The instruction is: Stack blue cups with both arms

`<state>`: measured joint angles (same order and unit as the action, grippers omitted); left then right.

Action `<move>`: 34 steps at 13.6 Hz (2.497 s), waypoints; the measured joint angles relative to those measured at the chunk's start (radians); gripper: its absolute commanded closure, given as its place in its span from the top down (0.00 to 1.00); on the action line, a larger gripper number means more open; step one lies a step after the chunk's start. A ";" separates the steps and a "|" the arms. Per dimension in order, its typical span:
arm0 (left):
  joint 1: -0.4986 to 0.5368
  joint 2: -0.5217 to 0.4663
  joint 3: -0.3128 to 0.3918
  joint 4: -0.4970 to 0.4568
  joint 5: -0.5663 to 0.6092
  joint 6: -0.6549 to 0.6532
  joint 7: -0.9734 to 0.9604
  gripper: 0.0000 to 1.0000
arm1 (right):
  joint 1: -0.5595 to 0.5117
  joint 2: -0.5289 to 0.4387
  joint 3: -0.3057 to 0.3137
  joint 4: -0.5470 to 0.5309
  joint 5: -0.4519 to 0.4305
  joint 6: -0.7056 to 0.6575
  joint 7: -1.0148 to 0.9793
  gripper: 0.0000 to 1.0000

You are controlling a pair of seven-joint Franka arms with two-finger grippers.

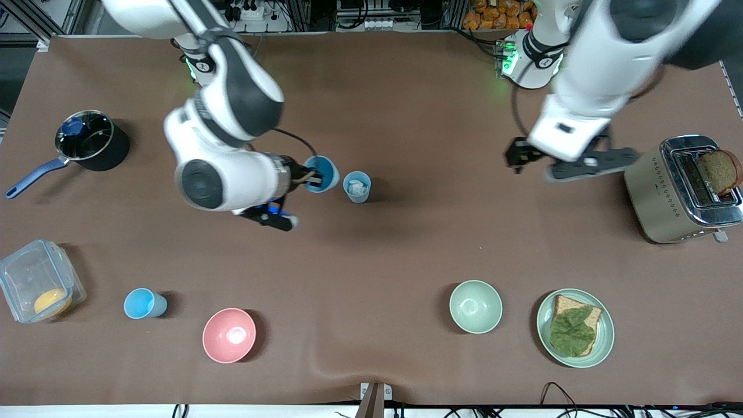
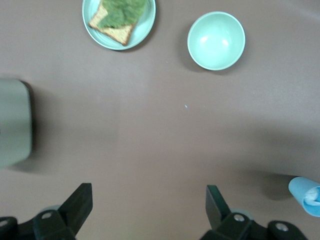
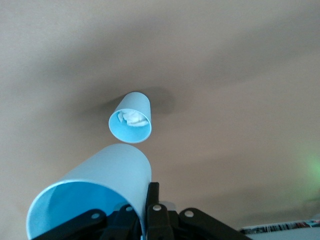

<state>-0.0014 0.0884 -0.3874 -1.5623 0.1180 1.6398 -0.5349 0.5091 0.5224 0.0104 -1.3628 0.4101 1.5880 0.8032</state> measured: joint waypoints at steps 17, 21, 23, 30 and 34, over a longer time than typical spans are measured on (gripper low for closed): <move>0.063 -0.037 0.158 -0.001 -0.059 -0.001 0.297 1.00 | 0.146 -0.012 -0.006 -0.326 -0.014 0.437 0.098 0.00; 0.055 -0.040 0.156 0.002 -0.059 -0.004 0.297 1.00 | 0.146 -0.011 -0.010 -0.339 -0.041 0.437 0.099 0.68; 0.055 -0.040 0.156 0.002 -0.059 -0.004 0.297 1.00 | 0.145 -0.011 -0.015 -0.339 -0.043 0.437 0.140 1.00; 0.059 -0.040 0.157 0.002 -0.059 -0.019 0.301 1.00 | 0.113 -0.042 -0.032 -0.315 -0.183 0.329 0.188 1.00; 0.056 -0.040 0.156 0.002 -0.059 -0.039 0.301 1.00 | -0.032 -0.116 -0.040 -0.308 -0.207 0.130 -0.052 1.00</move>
<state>0.0549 0.0483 -0.2316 -1.5606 0.0593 1.6012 -0.2343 0.4771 0.4065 -0.0300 -1.6710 0.2027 1.7177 0.7514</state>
